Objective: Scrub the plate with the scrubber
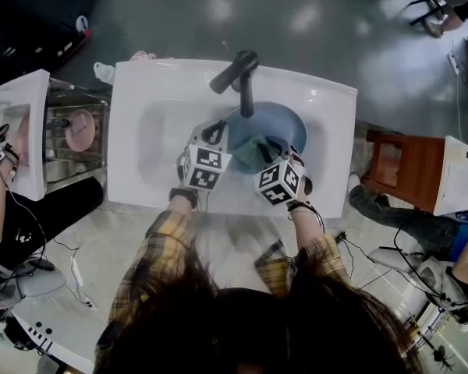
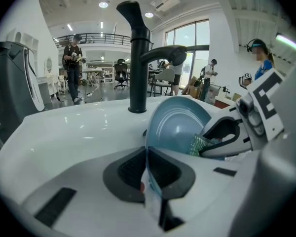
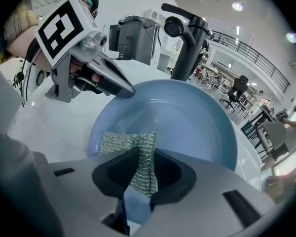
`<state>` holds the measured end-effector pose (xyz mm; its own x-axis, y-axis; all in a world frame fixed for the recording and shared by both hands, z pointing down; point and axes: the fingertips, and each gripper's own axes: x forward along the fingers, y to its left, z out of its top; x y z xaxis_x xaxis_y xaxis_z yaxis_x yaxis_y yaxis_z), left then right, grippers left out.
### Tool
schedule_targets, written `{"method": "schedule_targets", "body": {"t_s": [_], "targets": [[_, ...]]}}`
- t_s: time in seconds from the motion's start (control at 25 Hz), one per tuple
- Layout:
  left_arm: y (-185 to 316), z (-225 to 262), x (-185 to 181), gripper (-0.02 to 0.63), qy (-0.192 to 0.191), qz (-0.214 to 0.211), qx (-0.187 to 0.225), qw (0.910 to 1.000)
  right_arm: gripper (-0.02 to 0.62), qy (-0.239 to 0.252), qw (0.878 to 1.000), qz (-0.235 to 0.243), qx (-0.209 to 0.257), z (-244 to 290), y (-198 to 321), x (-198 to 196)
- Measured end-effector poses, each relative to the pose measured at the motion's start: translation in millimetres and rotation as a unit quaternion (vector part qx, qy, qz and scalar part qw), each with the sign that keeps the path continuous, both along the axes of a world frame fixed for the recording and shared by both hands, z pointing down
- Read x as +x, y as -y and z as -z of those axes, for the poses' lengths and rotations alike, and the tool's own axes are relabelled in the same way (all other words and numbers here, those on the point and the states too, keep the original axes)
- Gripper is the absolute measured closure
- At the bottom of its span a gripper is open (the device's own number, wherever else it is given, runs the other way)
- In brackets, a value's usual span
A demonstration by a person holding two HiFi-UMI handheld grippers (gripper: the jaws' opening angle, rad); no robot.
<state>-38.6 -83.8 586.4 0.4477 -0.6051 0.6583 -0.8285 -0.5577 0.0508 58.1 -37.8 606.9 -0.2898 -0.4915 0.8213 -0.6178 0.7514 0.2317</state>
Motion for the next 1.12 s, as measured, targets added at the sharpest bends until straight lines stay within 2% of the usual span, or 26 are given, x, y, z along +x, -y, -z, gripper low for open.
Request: {"method": "schedule_targets", "body": {"t_s": [0.48, 0.84, 1.12], "targets": [[0.5, -0.9, 2.0, 0.578, 0.001, -0.008, -0.001, 1.0, 0.491, -0.028, 0.999, -0.022, 0.0, 2.1, 5.1, 47.5], [-2.4, -1.3, 3.7, 0.578, 0.014, -0.025, 0.001, 0.9996, 0.489, -0.053, 0.997, -0.035, 0.034, 19.5, 21.2, 81.1], [-7.0, -3.6, 6.8, 0.578, 0.01, -0.026, -0.005, 0.9996, 0.488, -0.068, 0.995, -0.028, 0.067, 37.1, 42.1, 82.7]]}}
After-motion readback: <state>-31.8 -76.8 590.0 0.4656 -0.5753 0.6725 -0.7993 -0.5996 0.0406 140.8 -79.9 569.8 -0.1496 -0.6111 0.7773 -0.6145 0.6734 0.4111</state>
